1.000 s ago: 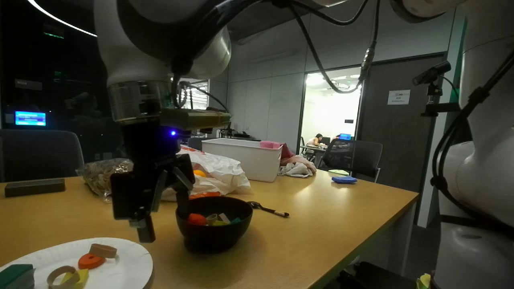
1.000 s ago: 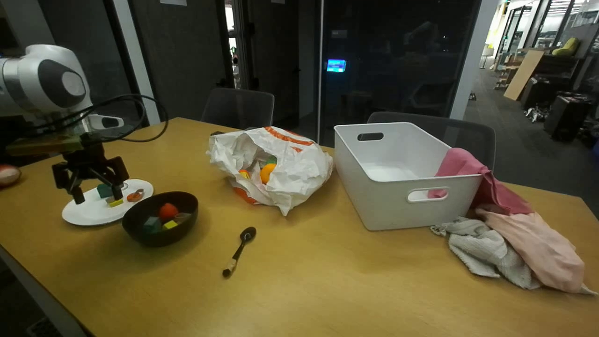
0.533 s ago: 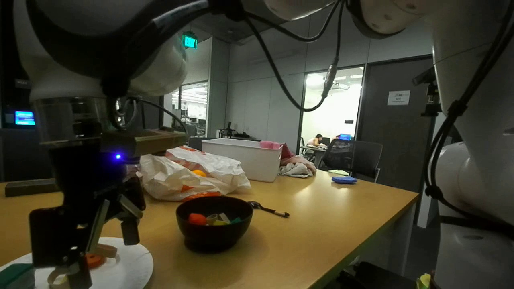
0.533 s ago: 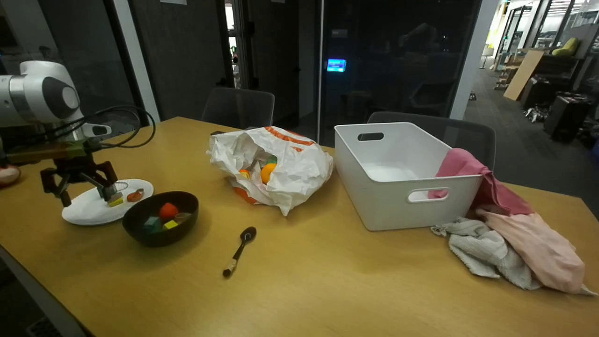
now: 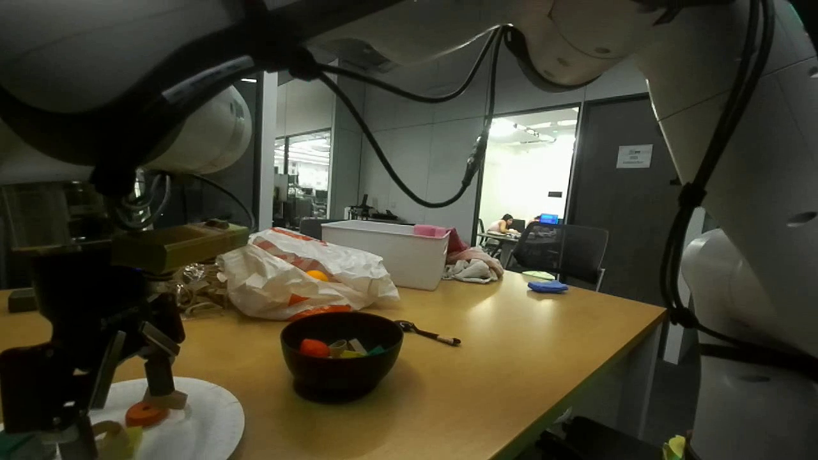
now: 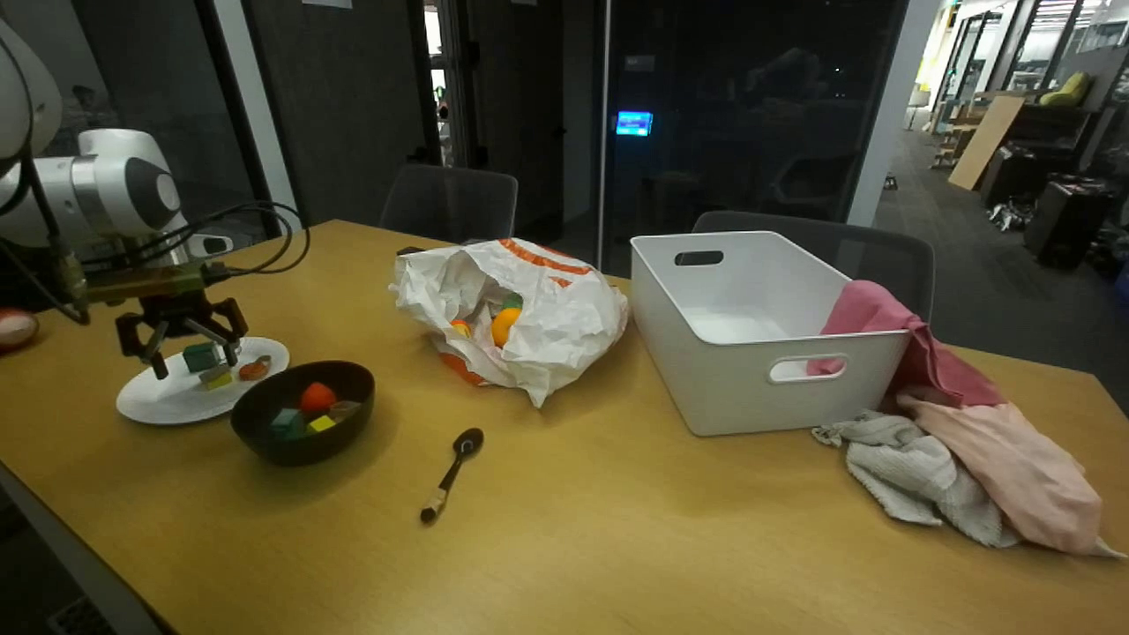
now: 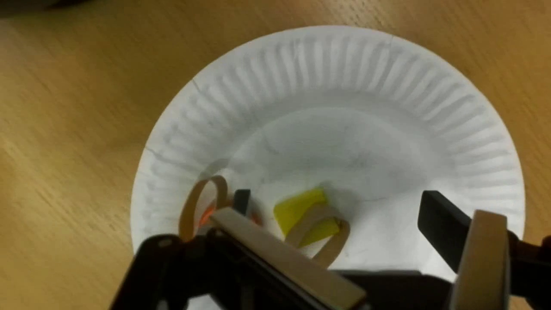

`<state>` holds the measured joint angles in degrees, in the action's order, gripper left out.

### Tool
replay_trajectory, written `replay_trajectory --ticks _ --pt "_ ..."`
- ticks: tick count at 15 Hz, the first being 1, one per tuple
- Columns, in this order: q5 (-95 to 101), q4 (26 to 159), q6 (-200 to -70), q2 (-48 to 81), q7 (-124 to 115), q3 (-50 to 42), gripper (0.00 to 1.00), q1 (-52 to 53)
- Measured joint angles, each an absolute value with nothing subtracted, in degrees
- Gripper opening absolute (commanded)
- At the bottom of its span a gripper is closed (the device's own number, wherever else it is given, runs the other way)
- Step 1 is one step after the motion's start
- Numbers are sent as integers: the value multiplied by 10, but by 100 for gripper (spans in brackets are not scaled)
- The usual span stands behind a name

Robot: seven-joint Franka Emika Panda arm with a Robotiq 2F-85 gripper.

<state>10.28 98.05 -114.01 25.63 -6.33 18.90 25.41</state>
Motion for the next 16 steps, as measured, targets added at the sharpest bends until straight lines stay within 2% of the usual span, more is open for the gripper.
replay_trajectory --ticks 10,11,12,13,16 --pt "97 957 -1140 300 -36 165 100 251" --pt "97 957 -1140 302 -33 165 75 251" --pt "97 957 -1140 302 -32 165 75 251" --pt "97 956 -1140 302 -30 165 68 251" --pt "97 953 -1137 299 -27 164 43 251"
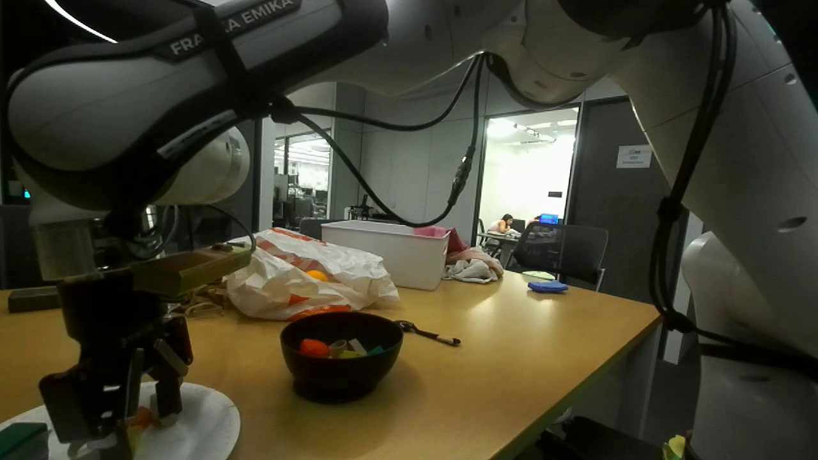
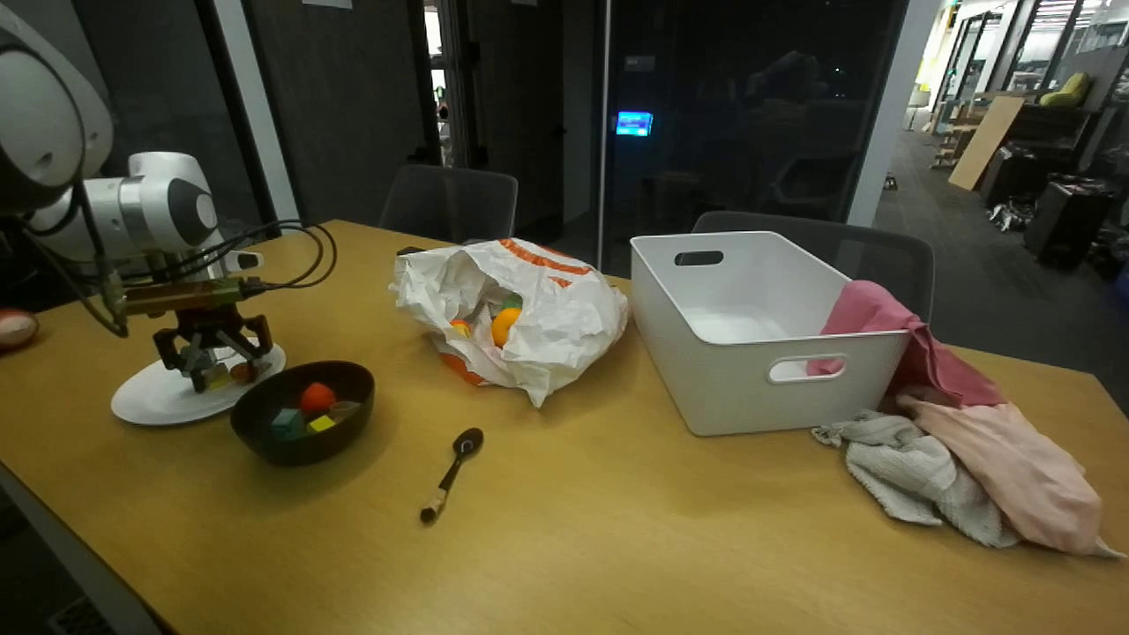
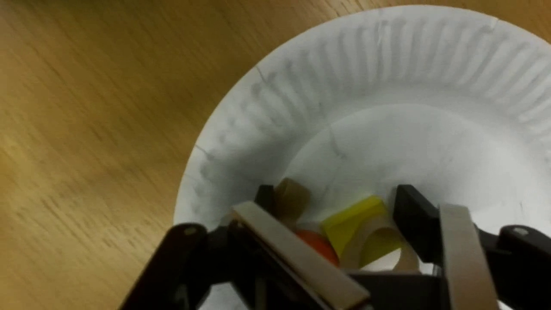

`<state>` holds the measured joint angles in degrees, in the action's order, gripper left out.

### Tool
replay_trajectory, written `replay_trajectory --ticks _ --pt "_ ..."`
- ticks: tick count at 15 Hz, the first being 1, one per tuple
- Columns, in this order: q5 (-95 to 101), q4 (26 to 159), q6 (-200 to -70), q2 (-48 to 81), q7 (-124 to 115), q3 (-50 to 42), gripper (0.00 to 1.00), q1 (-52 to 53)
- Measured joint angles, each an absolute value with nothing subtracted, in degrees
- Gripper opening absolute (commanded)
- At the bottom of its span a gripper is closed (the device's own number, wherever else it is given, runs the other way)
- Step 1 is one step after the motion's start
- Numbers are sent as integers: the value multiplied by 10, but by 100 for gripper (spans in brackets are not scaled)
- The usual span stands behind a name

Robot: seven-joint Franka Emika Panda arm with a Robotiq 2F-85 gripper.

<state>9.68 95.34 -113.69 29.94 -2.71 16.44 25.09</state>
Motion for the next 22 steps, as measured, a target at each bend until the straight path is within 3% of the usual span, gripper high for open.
replay_trajectory --ticks 4,7,12,22 --pt "97 947 -1129 298 -25 164 13 251" --pt "97 943 -1127 297 -25 164 4 251" --pt "98 941 -1116 295 -27 164 10 254" --pt "152 935 -1067 203 -116 141 9 260"
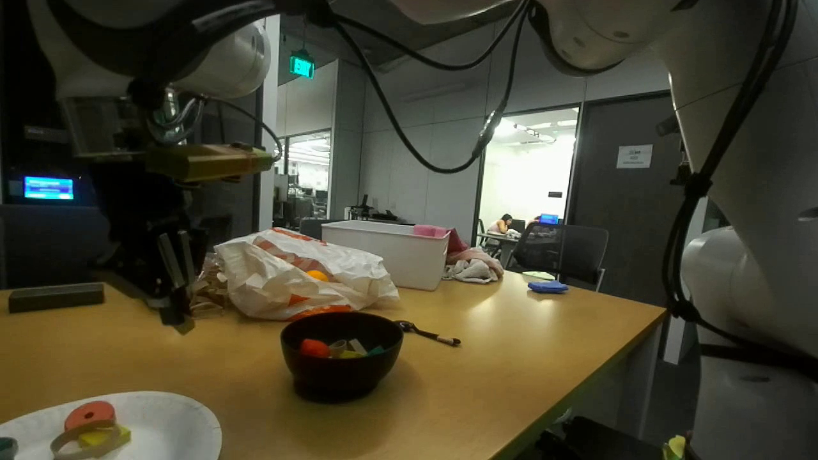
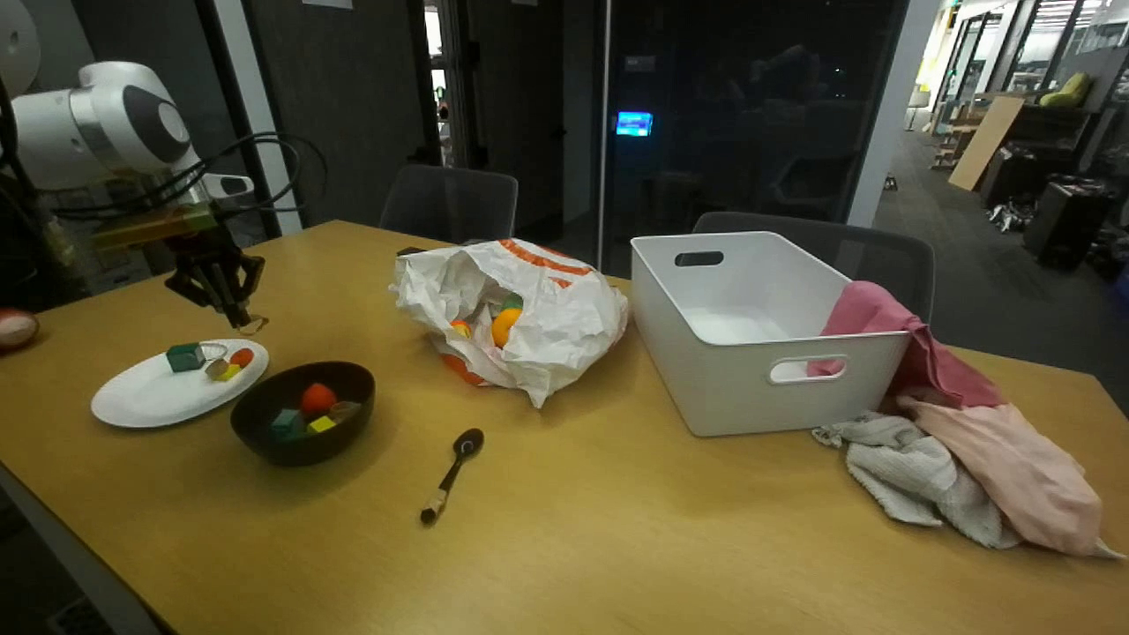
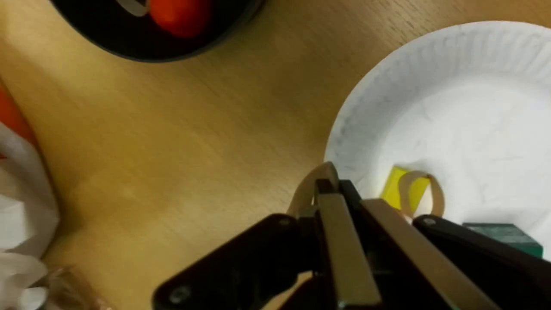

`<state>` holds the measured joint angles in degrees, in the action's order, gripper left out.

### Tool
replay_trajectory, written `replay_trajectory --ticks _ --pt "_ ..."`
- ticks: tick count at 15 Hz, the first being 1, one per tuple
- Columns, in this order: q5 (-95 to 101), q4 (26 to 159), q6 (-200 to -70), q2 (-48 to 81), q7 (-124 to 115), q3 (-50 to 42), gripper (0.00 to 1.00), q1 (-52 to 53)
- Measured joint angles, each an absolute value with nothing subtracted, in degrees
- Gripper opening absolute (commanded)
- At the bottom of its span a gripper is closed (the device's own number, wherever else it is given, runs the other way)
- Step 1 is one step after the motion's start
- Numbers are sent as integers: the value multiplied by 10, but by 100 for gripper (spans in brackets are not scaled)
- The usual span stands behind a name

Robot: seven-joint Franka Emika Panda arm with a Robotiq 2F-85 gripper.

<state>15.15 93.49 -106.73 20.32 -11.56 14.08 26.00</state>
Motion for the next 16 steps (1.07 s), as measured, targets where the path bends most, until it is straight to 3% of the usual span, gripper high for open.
replay_trajectory --ticks 10,11,13,16 --pt "163 972 -901 137 -236 83 9 186" --pt "158 979 -885 137 -240 83 34 179" --pt "144 991 -868 138 -246 83 37 168" --pt "133 1003 -866 138 -250 83 59 160"
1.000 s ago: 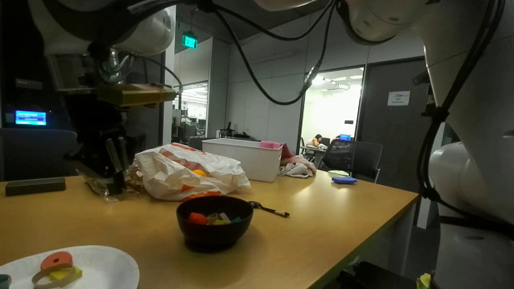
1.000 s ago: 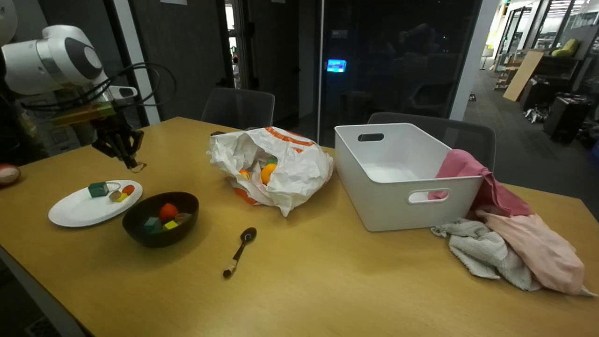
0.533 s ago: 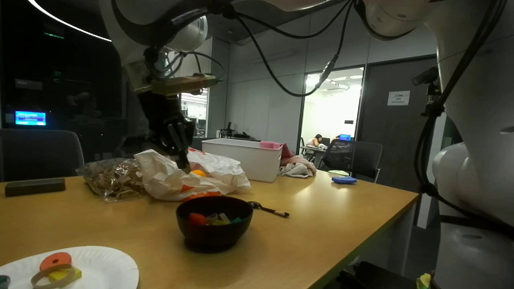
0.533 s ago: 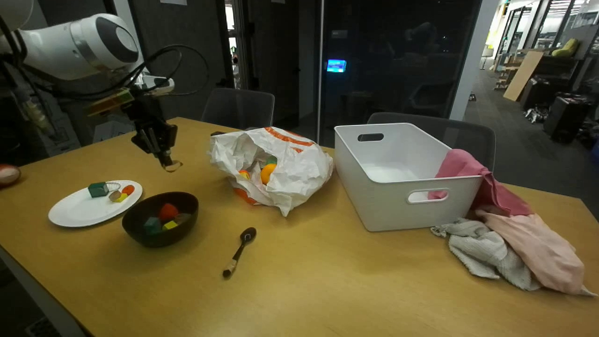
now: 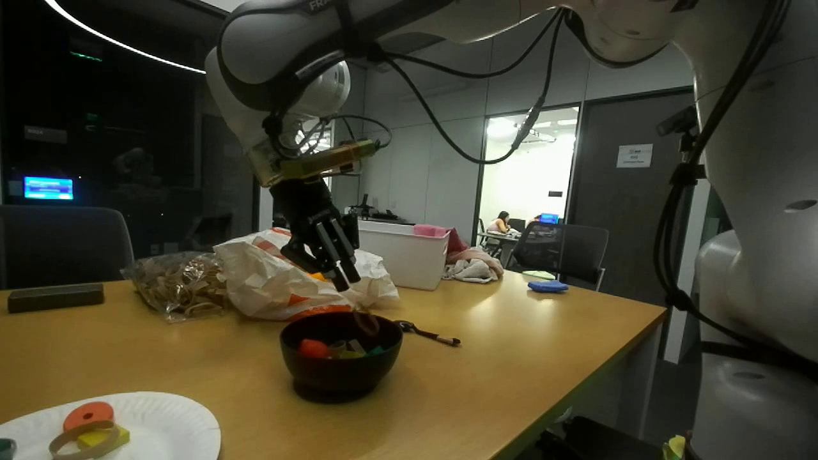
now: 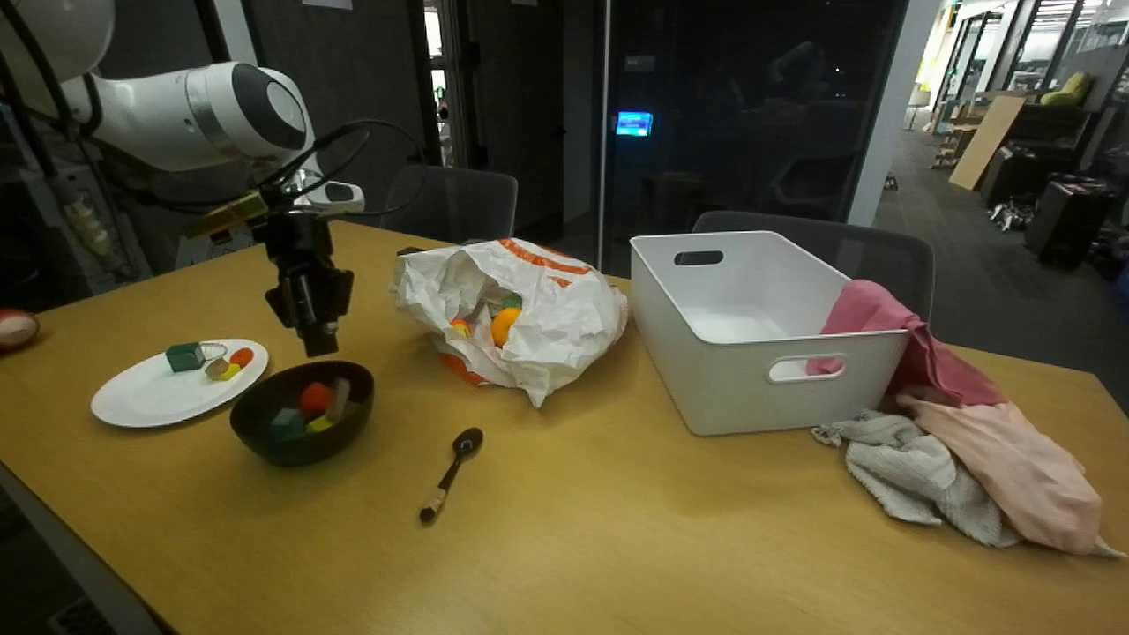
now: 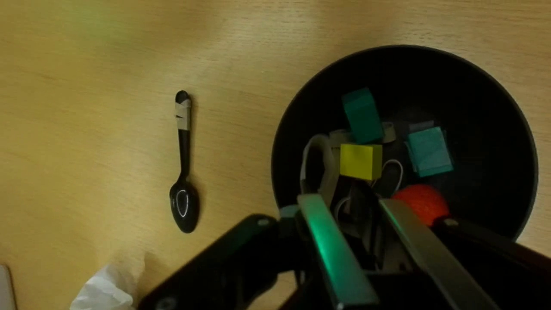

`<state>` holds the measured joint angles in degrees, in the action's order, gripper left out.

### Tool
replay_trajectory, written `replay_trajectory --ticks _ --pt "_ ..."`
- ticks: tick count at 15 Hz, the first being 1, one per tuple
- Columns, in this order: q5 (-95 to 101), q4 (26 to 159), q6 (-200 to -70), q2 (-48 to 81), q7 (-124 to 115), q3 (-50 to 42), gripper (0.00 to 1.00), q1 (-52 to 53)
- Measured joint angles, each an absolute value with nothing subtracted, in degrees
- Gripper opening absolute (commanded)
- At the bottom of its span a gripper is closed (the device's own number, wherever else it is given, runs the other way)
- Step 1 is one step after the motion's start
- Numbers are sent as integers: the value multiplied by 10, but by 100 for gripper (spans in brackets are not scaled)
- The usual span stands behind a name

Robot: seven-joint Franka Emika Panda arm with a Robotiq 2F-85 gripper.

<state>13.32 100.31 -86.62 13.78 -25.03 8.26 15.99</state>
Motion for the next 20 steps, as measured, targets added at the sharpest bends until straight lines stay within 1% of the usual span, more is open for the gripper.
replay_trajectory --ticks 5,6,14,20 --pt "127 1005 -874 138 -250 90 96 162" --pt "123 1005 -882 138 -250 97 99 164" --pt "91 1004 -976 169 -242 167 100 229" --pt "92 972 -1077 239 -217 171 100 257"
